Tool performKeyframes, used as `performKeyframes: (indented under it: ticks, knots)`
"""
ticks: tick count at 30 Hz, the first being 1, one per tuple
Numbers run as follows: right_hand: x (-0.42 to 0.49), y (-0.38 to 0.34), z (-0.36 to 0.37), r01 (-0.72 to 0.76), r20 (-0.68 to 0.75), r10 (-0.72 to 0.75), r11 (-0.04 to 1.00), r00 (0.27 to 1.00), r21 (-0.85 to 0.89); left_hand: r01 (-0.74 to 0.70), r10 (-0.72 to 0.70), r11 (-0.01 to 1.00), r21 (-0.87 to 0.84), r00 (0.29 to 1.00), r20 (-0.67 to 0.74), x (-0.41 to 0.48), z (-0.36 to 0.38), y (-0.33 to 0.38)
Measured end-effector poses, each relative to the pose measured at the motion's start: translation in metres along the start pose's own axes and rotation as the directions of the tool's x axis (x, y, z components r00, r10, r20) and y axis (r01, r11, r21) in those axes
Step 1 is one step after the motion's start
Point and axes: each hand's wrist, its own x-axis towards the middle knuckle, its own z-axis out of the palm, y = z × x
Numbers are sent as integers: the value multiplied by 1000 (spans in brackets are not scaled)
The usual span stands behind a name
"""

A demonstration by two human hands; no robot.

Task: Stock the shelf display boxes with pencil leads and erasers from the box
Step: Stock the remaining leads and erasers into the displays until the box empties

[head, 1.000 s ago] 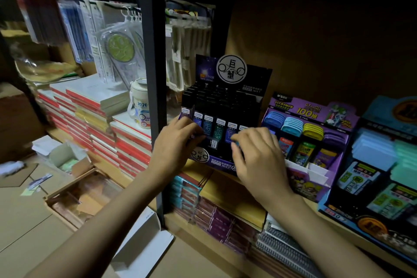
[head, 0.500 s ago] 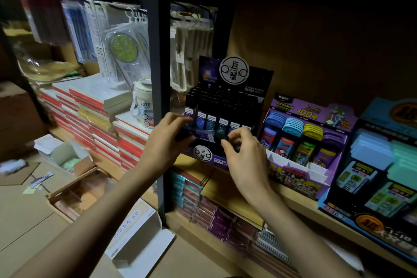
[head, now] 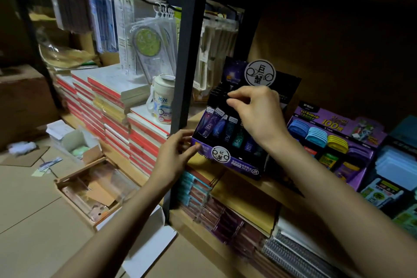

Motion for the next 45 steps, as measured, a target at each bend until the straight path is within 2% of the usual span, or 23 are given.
performKeyframes:
  ticks: [2,5,9,11,15,22,26,28,29,31,33,35,37,39,41,45]
  knots:
    - [4,0,4,-5,46,6,1000,999,-19,-23,24,1000,2,1000,-5,0,0,-1]
    - [6,0,15,43,133,-25,990,991,-138,-47,47,999,-19,999,-9,-1,-1,-1]
    - [8,-1,27,212,76,-198,934,977,-287,-50,50,998,-25,999,10,-2,-2,1]
    - [9,0,30,240,60,-234,916,970,-322,-54,54,999,-3,998,19,-2,-3,1]
    - [11,-1,35,308,114,-286,873,951,-379,-51,50,999,4,997,63,-5,-7,6]
    - [0,-1,25,244,144,-206,908,968,-341,-70,56,985,159,994,91,-13,-27,18]
    - [-25,-3,-1,268,103,-248,923,963,-276,-81,50,978,195,986,157,-28,-41,29]
    - [-46,-1,-13,277,162,-245,936,956,-217,-48,1,978,203,974,227,-42,-45,32]
    - [-58,0,-17,265,239,-221,950,945,-167,-31,-27,976,214,964,264,-50,-45,33]
    - [-86,4,-21,193,474,-132,978,871,-81,0,-82,969,246,944,321,-69,-43,27]
    - [-119,10,-17,145,697,-37,985,716,-97,30,-144,950,312,925,352,-95,-35,11]
    - [-158,20,-6,119,811,35,985,584,-128,70,-224,911,406,912,345,-126,-21,-15]
    - [-199,36,9,25,861,111,990,497,-142,170,-334,883,438,882,331,-161,-9,-48]
    - [-238,55,26,-101,886,205,979,416,-179,259,-446,846,467,823,352,-195,3,-83]
    - [-277,75,43,-201,902,261,959,344,-201,310,-504,825,472,782,367,-230,15,-114]
    - [-356,104,71,-472,915,354,851,193,-230,495,-602,779,385,761,241,-306,36,-162]
